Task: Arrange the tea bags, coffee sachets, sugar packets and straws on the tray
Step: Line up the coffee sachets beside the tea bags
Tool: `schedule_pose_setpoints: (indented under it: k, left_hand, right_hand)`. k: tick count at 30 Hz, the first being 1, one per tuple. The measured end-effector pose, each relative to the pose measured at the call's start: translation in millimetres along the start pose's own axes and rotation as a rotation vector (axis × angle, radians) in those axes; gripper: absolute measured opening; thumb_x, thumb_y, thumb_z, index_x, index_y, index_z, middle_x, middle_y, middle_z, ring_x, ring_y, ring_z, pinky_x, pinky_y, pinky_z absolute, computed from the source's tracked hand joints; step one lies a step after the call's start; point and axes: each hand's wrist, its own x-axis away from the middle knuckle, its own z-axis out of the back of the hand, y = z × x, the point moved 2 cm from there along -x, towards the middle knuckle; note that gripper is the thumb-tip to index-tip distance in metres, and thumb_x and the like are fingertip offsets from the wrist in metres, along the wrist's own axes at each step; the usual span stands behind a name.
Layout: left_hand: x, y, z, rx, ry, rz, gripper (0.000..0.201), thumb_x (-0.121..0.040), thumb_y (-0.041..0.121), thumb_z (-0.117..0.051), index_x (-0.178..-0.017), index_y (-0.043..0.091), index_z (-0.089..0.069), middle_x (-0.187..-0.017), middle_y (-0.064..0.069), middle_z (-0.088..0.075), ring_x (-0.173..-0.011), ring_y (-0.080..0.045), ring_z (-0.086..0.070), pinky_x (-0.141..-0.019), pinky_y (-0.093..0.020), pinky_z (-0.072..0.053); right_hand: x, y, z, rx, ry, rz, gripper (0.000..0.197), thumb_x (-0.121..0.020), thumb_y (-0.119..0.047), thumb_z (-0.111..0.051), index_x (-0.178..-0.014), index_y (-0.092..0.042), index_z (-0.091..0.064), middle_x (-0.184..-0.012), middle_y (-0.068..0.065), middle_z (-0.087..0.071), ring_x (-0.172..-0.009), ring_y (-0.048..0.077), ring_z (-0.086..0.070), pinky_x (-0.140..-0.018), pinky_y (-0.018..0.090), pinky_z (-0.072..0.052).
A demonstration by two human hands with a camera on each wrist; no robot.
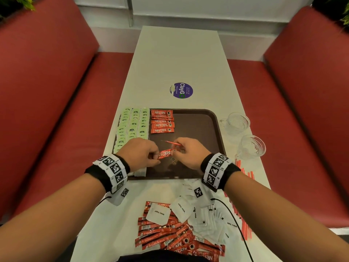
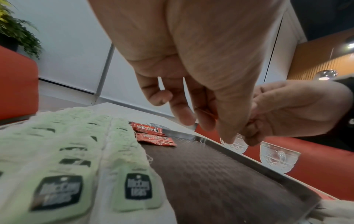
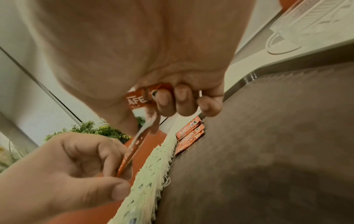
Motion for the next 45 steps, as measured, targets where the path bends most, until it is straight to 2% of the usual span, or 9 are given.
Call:
schedule_pose_setpoints:
  k: [8,13,15,18,24,35,39,42,45]
  left_hand:
    - [-23.4,0.6,-2.3,0.183,0.063,0.058,0.016,-0.084,0.043,-0.074,-0.09,0.036,-0.061,-0.079,0.013,-0.063,-0.075,-0.007,-0.057,-0.068,-0.027,-0.045]
    - [-55.2,-16.9,-12.6,0.024,0.058,0.178,0.007,-0.091,0.039,-0.068,-0.092,0.032,-0.068,-0.07,0.016,-0.056,-0.073,-0.007,-0.053,-0.085,-0.033,-0.046]
    - [-69.6,-24.6,-19.3,-0.093,0.031,0.245,0.011,-0.092,0.044,-0.064,-0.094,0.035,-0.069,-0.077,0.015,-0.06,-0.086,-0.013,-0.055,-0.093,-0.039,-0.044]
    - [-89.9,-29.1,-24.0,-0.244,-0.03,0.294,0.015,-0.091,0.05,-0.063,-0.096,0.038,-0.07,-0.098,0.009,-0.065,-0.104,-0.02,-0.053,-0.092,-0.042,-0.041]
    - [-114.9,-38.6,-25.9,-0.337,-0.036,0.339,0.025,-0.089,0.051,-0.065,-0.11,0.037,-0.066,-0.113,0.003,-0.065,-0.111,-0.024,-0.054,-0.095,-0.043,-0.041]
    - [-132.4,-38.2,-16.4,-0.354,-0.137,0.327,0.022,-0.088,0.045,-0.069,-0.108,0.036,-0.067,-0.114,0.003,-0.066,-0.113,-0.023,-0.055,-0.095,-0.041,-0.04]
    - [-131.8,-36.1,-9.3,-0.274,-0.03,0.275,0.023,-0.09,0.05,-0.064,-0.107,0.035,-0.069,-0.107,0.006,-0.069,-0.108,-0.021,-0.058,-0.096,-0.042,-0.041]
    - [-122.0,-25.6,-1.3,-0.02,0.115,0.119,0.031,-0.095,0.053,-0.055,-0.105,0.031,-0.073,-0.095,0.011,-0.069,-0.092,-0.014,-0.06,-0.084,-0.033,-0.044]
    - [-107.4,-9.0,4.2,0.115,0.01,-0.102,0.027,-0.089,0.054,-0.061,-0.095,0.032,-0.076,-0.085,0.017,-0.066,-0.081,-0.004,-0.057,-0.073,-0.026,-0.041]
  right_hand:
    - [-13.5,7.9,-1.9,0.007,0.052,0.02,0.017,-0.098,-0.024,-0.057,-0.081,-0.024,-0.057,-0.075,-0.008,-0.055,-0.069,0.009,-0.052,-0.066,0.027,-0.038]
    - [-15.0,18.1,0.7,-0.079,0.047,-0.111,0.01,-0.099,-0.029,-0.05,-0.104,-0.023,-0.043,-0.078,-0.003,-0.059,-0.065,0.016,-0.055,-0.061,0.033,-0.042]
    - [-14.4,23.2,3.1,-0.111,0.029,-0.151,0.009,-0.098,-0.024,-0.045,-0.102,-0.021,-0.037,-0.077,0.0,-0.056,-0.064,0.018,-0.052,-0.061,0.033,-0.04]
    - [-14.2,30.1,5.9,-0.112,0.002,-0.17,0.005,-0.098,-0.021,-0.04,-0.096,-0.018,-0.036,-0.077,0.003,-0.053,-0.065,0.02,-0.049,-0.064,0.036,-0.04]
    - [-16.0,34.8,5.9,-0.07,-0.02,-0.171,0.009,-0.1,-0.019,-0.04,-0.091,-0.018,-0.04,-0.075,0.004,-0.056,-0.065,0.022,-0.051,-0.065,0.04,-0.042]
    - [-23.9,43.0,3.2,-0.058,-0.048,-0.183,0.007,-0.1,-0.02,-0.043,-0.093,-0.019,-0.044,-0.077,0.003,-0.059,-0.066,0.02,-0.053,-0.062,0.032,-0.041]
    - [-26.0,47.0,1.9,-0.037,-0.063,-0.185,0.005,-0.1,-0.021,-0.044,-0.096,-0.019,-0.047,-0.077,0.002,-0.059,-0.066,0.019,-0.054,-0.061,0.031,-0.04]
    - [-28.3,48.0,2.7,-0.028,-0.063,-0.18,0.004,-0.1,-0.02,-0.045,-0.099,-0.018,-0.048,-0.079,0.002,-0.06,-0.068,0.019,-0.056,-0.061,0.03,-0.04]
    - [-30.9,46.6,3.7,-0.029,-0.057,-0.166,0.004,-0.1,-0.019,-0.045,-0.1,-0.018,-0.049,-0.079,0.003,-0.061,-0.069,0.021,-0.057,-0.059,0.032,-0.04]
